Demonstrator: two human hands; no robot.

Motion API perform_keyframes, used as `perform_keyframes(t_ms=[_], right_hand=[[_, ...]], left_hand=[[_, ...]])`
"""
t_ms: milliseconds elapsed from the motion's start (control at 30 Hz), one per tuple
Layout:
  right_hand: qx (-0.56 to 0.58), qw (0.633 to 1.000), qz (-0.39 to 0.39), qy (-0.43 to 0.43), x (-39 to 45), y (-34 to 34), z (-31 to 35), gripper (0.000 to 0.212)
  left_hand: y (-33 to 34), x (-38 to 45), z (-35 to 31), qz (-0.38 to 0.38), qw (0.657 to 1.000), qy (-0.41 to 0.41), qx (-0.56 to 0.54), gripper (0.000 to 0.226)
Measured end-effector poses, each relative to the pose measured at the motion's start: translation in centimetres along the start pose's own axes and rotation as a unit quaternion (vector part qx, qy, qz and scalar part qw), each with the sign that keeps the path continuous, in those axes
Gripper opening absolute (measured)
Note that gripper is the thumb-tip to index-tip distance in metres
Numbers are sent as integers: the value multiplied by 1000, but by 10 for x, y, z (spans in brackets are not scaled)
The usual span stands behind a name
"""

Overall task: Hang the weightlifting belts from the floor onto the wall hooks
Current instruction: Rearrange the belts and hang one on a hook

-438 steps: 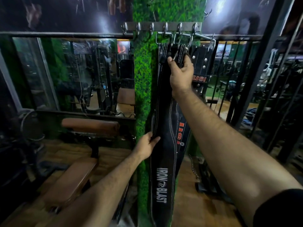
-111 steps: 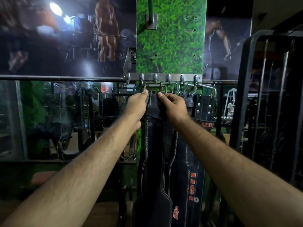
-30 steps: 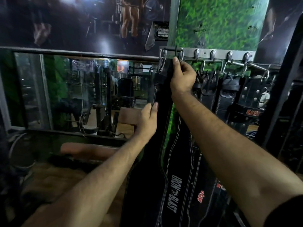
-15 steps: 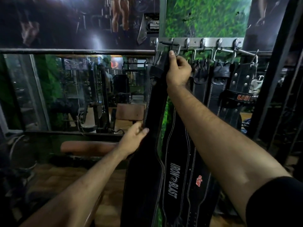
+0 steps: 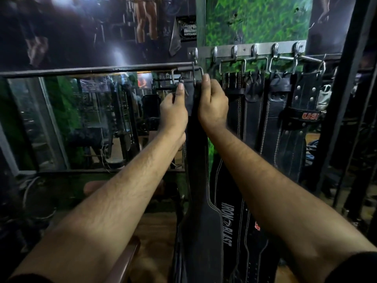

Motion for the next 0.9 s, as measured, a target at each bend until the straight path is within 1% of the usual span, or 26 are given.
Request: perform_keyframes(t_ms=[33,67,133,167,200,233,267,300,333,400,433,500,567,600,667,700,733,767,800,833,900], right_hand=[[-18,1000,-1,-5,-12,3,-9,35],[-29,999,4,-13,-27,7,-21,37],[-30,999,28,-22,-56,11,-49,50],[-18,999,42,-13,-68,12,-65,51],[-6,998,57,-4,-79,11,-79,47],[1,997,71,4,-89,10,-93,38],[-2,996,88,10,-98,9,-110,26],[-16,993,112,22,-109,7,-126,18],[-37,989,139,35,-120,5,-142,19],[-102,975,188,62,-142,-2,-172,30],[-131,969,200,70,-148,-5,-181,32],[-146,969,187,66,-145,-7,-177,32],[-100,985,135,40,-128,0,-144,36],[-66,991,113,20,-118,7,-124,35],[-4,994,106,-10,-102,22,-94,31],[14,994,112,-10,-99,28,-92,33],[20,992,124,-3,-102,29,-94,36],[11,991,136,11,-108,29,-108,40],[-9,988,154,27,-117,26,-126,43],[-37,982,178,45,-127,21,-146,45],[-82,962,243,88,-146,13,-182,48]], left_hand=[[-3,0,0,-19,1000,0,4,29],[-6,2,-1,-31,1000,2,4,30],[-10,9,-3,-38,999,12,-6,37],[-11,9,-6,-40,999,12,1,44],[-13,11,-7,-44,999,12,9,53],[-17,12,-7,-47,999,9,15,59],[-21,15,-6,-45,999,3,14,59],[-25,14,-8,-40,999,-5,14,54],[-31,15,-8,-41,999,-11,12,50],[-39,20,-8,-45,999,-20,12,51],[-42,21,-9,-48,998,-26,12,52],[-47,26,-9,-50,998,-38,6,51],[-51,29,-7,-66,996,-57,14,52],[-53,30,-6,-69,996,-60,18,53],[-53,34,-7,-72,996,-55,16,57],[-54,41,-6,-75,996,-52,4,65],[-56,57,2,-76,996,-49,-11,80],[-60,76,11,-81,995,-52,-20,98],[-65,91,18,-80,994,-65,-27,108],[-69,96,22,-76,994,-72,-34,106],[-72,75,17,-63,994,-88,-16,76]])
Point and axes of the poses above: each hand's wrist, its own x-axis towards the middle knuckle, its own y-axis out of the palm, z = x × y, the point moved 2 cm from there along x, towards the middle knuckle, and after that the axes turned 8 degrees about y, right-handed, at the moved point
